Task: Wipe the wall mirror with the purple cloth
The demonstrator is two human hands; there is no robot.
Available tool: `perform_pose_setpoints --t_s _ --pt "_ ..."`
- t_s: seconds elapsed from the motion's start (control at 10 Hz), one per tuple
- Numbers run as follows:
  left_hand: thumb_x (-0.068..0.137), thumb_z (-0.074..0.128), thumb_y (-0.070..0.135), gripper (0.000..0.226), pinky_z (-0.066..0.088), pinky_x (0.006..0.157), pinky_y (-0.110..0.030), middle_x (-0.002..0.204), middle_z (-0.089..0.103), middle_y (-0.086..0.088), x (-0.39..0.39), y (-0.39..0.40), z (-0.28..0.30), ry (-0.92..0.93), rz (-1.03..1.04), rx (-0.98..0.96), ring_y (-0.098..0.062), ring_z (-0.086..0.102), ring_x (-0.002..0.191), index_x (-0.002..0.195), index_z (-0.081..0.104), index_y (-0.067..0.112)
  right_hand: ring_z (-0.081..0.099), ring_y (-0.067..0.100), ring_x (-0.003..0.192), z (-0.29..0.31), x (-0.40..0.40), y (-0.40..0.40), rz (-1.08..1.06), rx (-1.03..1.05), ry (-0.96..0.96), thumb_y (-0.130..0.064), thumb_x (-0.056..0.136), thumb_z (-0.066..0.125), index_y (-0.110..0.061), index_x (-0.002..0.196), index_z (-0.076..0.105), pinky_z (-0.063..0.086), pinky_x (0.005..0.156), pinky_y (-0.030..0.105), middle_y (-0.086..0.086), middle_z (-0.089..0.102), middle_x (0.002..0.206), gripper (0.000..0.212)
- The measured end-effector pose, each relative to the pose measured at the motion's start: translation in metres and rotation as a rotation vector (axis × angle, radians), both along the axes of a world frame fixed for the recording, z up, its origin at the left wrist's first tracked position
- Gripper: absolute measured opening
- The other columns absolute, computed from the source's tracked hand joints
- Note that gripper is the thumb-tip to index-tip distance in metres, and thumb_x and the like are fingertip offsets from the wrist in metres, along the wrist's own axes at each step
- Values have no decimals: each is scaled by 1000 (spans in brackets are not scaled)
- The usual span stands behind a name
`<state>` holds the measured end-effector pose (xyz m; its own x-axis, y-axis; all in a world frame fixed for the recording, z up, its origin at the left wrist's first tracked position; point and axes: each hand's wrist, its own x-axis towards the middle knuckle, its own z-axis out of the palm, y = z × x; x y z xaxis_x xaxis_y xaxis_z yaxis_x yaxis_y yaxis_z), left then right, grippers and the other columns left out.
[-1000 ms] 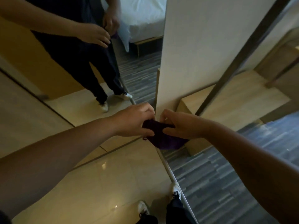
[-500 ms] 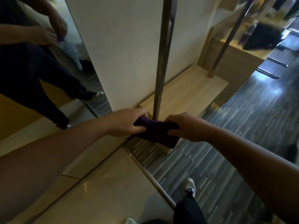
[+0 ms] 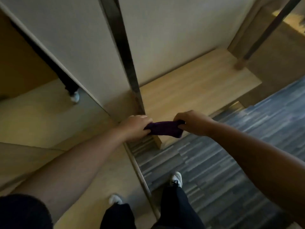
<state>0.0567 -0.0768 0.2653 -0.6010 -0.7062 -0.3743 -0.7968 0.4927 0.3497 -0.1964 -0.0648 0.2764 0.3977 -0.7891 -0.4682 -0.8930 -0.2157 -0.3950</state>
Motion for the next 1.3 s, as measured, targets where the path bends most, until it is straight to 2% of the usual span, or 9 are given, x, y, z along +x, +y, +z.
perform_pose_setpoints --t_s 0.3,0.6,0.7,0.8,0.9,1.0,1.1,1.2,1.3 --pt "94 60 19 19 49 87 -39 114 61 -3 -56 -50 -146 -25 139 -93 -24 57 106 113 58 17 57 20 75 -141 -42 -72 -34 -61 -26 -19 101 50 -20 108 59 39 55 27 -2 57 91 12" --pt "78 70 -2 19 52 69 -43 94 64 -20 -80 -89 -256 -30 121 -399 -36 60 83 95 61 -2 60 31 91 -249 -54 -93 60 -541 56 0 80 67 -5 99 59 49 87 45 14 63 104 22" --pt "97 58 16 30 45 99 -41 130 60 -13 -75 -53 -286 -78 193 -217 -32 55 119 125 61 5 60 32 99 -292 -52 -55 141 -382 109 -3 70 77 -7 100 60 49 92 46 14 62 109 34" --pt "102 43 32 50 33 115 -53 154 39 -17 -61 -19 -308 -107 73 -94 -34 33 144 141 49 3 38 33 139 -312 -56 -22 151 -236 166 -30 93 61 -9 132 55 31 114 51 18 45 146 44" --pt "99 18 54 73 12 122 -53 164 12 -14 -51 -14 -307 -290 -69 -70 -31 11 152 155 20 7 -9 25 150 -310 -59 -5 237 -78 307 -58 100 19 -13 154 2 -1 122 53 11 -9 162 73" --pt "99 7 60 77 -8 122 -51 163 -19 -10 -57 -15 -299 -419 -112 -46 -27 -16 151 155 -12 11 -24 25 146 -304 -57 -5 279 -24 373 -67 95 7 -12 151 -16 -8 120 55 10 -29 155 82" --pt "101 14 60 77 -7 122 -51 164 -18 -10 -65 -18 -283 -470 -90 3 -26 -16 151 156 -10 12 -24 25 145 -289 -54 -12 299 36 413 -68 95 9 -11 153 -15 -8 119 56 11 -30 155 85" --pt "104 23 52 71 -4 123 -48 166 -7 -9 -70 -22 -257 -405 7 93 -26 -6 153 158 0 13 -4 24 151 -263 -44 -24 193 77 295 -58 101 22 -15 156 3 4 122 51 7 -5 164 72" --pt "105 33 41 51 33 114 -47 152 39 -14 -68 -27 -235 -273 168 217 -32 42 135 147 37 12 58 28 114 -236 -26 -41 28 142 169 -41 104 35 -16 129 53 49 93 42 10 60 128 39"
